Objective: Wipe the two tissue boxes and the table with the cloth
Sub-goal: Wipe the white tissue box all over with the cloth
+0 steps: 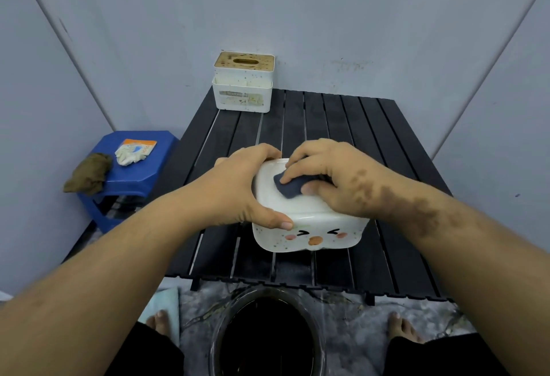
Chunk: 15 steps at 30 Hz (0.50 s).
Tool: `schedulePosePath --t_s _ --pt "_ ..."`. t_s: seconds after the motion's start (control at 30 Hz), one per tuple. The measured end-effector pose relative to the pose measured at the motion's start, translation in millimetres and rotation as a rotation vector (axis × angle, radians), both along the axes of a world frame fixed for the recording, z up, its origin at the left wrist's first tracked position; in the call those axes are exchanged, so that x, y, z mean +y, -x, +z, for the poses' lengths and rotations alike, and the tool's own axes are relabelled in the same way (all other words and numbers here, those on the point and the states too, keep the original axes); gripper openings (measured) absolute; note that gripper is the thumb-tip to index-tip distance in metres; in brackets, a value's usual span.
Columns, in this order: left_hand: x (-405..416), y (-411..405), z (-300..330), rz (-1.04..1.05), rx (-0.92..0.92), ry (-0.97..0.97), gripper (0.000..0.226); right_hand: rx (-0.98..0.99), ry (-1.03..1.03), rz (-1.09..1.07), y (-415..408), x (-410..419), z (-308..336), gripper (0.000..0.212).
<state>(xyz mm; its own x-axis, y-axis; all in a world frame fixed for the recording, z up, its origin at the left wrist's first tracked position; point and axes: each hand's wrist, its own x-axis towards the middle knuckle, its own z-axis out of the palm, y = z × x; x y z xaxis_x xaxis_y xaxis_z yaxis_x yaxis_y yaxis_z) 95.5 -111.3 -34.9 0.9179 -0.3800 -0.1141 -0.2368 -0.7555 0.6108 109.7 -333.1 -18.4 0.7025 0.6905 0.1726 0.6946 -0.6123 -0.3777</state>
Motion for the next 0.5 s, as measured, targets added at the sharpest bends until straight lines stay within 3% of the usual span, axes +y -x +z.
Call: schedulePosePath --t_s 0.17,0.27,0.37,0.5 --pt "2 -1 -4 -0.005 0.008 0.045 0.099 -0.03 -0.024 -0.206 -13 -39 10 0.032" --pt "2 -1 -8 0.01 0.006 0.088 0.115 -0.043 -0.029 -0.291 -14 -49 11 0.031" --pt "1 -1 -8 0.011 0.017 0.105 0.133 -0.059 -0.037 -0.281 -10 -21 1 0.029" --pt "1 0 -6 0.001 0.021 0.1 0.134 -0.07 -0.03 -0.166 -2 20 -6 0.03"
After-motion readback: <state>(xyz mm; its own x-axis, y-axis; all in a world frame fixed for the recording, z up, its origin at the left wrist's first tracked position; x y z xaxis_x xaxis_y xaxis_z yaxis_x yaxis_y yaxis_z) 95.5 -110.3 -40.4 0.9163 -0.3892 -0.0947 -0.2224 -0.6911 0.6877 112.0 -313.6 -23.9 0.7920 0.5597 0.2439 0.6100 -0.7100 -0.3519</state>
